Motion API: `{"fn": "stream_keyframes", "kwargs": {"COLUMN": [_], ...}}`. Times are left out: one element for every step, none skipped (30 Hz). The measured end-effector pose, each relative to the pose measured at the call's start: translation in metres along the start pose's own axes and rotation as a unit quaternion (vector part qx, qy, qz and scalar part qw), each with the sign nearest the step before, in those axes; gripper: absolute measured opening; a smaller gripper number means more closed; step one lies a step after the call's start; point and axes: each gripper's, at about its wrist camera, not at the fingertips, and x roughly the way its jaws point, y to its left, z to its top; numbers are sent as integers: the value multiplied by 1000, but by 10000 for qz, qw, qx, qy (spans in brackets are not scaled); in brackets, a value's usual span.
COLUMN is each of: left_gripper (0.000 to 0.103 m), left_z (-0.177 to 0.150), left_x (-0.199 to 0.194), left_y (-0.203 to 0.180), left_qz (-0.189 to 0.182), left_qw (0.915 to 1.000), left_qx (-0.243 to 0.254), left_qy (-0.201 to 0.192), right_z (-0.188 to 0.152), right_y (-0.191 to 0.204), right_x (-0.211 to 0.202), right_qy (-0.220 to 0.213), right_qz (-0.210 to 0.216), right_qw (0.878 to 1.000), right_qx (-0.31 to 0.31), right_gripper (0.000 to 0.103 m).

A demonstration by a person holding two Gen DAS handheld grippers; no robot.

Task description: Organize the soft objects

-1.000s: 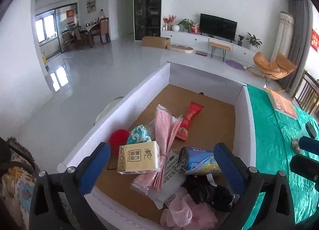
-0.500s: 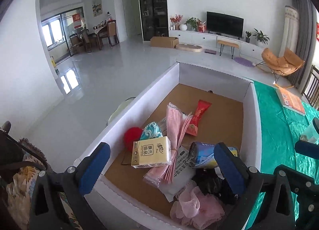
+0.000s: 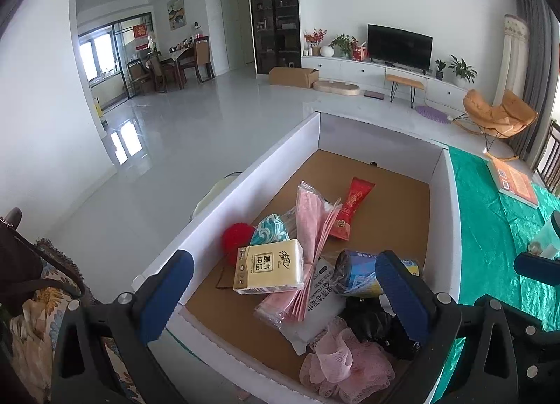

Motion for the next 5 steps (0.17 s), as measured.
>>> {"fn": "stream_keyframes", "kwargs": {"left_gripper": [103,103,103,103,103], "left_z": [-1,-1,-3,-3,-4], "left_x": [0,0,0,-2,-3], "left_y": [1,1,0,-1,-4], "left_qz": [-20,-19,1,38,76], "left_qw": [10000,10000,10000,9999,9999], "left_qx": [-42,-51,-37,-3,55], "left_qy": [-8,-22,-59,-105,-143], "right_z": [-1,-1,-2,-3,-4], "right_y": [1,1,2,2,2], "right_x": [0,-1,-2,-3,-5], "right_qy": [-3,-12,-24,-49,-83], "right_qz": [-3,-2,3,13,24], "right_qw": [10000,10000,10000,10000,10000], "right_qx": [-3,-6,-14,-26,-36], "right_gripper": [72,72,72,72,72]}}
